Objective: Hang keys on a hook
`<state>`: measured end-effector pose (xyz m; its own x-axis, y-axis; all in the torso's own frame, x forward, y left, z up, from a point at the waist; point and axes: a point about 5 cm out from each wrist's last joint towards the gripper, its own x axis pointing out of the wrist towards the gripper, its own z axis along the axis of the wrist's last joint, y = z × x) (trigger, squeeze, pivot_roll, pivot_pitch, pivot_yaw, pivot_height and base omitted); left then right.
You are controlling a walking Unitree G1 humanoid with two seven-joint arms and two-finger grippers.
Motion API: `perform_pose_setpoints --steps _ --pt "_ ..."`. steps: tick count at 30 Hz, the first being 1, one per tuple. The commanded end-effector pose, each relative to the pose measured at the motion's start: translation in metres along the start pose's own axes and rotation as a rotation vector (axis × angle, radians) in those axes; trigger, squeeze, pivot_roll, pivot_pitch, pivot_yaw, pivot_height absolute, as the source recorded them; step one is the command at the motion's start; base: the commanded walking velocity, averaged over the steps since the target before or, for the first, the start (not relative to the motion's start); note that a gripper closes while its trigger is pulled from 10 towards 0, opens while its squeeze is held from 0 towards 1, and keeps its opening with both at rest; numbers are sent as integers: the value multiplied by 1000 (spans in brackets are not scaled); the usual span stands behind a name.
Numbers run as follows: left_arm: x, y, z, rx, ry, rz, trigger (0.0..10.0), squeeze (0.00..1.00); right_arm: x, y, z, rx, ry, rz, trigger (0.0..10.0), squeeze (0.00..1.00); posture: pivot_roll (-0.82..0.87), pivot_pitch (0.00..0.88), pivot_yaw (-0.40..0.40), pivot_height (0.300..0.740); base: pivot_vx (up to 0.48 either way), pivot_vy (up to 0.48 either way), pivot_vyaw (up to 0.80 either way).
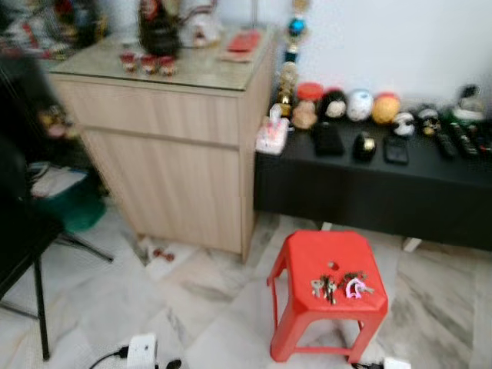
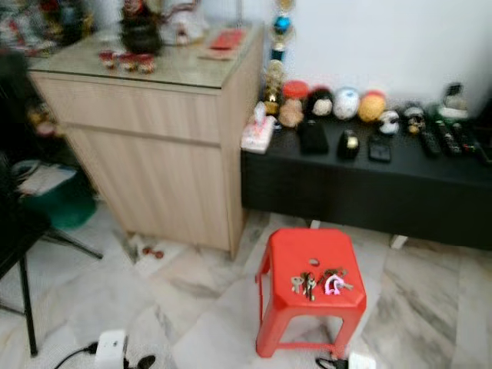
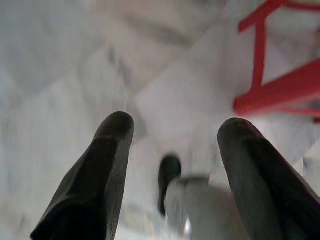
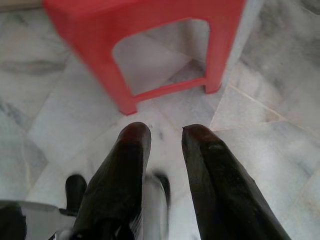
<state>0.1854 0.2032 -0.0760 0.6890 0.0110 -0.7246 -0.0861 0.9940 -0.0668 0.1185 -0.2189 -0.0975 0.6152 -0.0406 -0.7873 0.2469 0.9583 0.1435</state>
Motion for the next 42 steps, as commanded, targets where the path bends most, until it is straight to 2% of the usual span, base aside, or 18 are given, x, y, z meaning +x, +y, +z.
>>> perform_pose_setpoints --steps 1,15,21,26,31,33,35,38,42 --pt "-1 -5 -9 -23 32 -3 10000 0 -4 -10 -4 8 13 -29 10000 0 97 24 -9 740 334 0 0" --pt "-3 -2 -14 -36 50 8 10000 0 -4 -10 -4 15 13 -24 10000 0 99 35 -12 740 333 0 0" --pt "-4 -2 -15 -49 43 18 10000 0 -4 -9 -4 41 -7 -19 10000 0 100 39 -12 740 0 0 0" --pt "-4 -2 -16 -54 44 21 10000 0 -5 -6 5 55 -106 36 10000 0 97 44 -14 740 0 0 0" --pt "-4 -2 -16 -56 45 24 10000 0 -5 -4 9 52 -148 72 10000 0 95 47 -17 740 0 0 0" --pt "-4 -2 -17 -59 45 29 10000 0 -5 0 15 21 -191 131 10000 0 95 47 -18 740 0 0 0" --pt "-4 -2 -17 -61 45 32 10000 0 -6 -1 18 24 -230 128 10000 0 98 49 -19 740 0 0 0" --pt "-4 -2 -18 -61 47 31 10000 0 -7 0 23 -54 -267 132 10000 0 85 52 -12 740 0 0 0" --pt "-5 -2 -18 -61 48 26 10000 0 -9 -1 26 -71 -306 117 10000 0 85 55 -11 740 0 0 0"
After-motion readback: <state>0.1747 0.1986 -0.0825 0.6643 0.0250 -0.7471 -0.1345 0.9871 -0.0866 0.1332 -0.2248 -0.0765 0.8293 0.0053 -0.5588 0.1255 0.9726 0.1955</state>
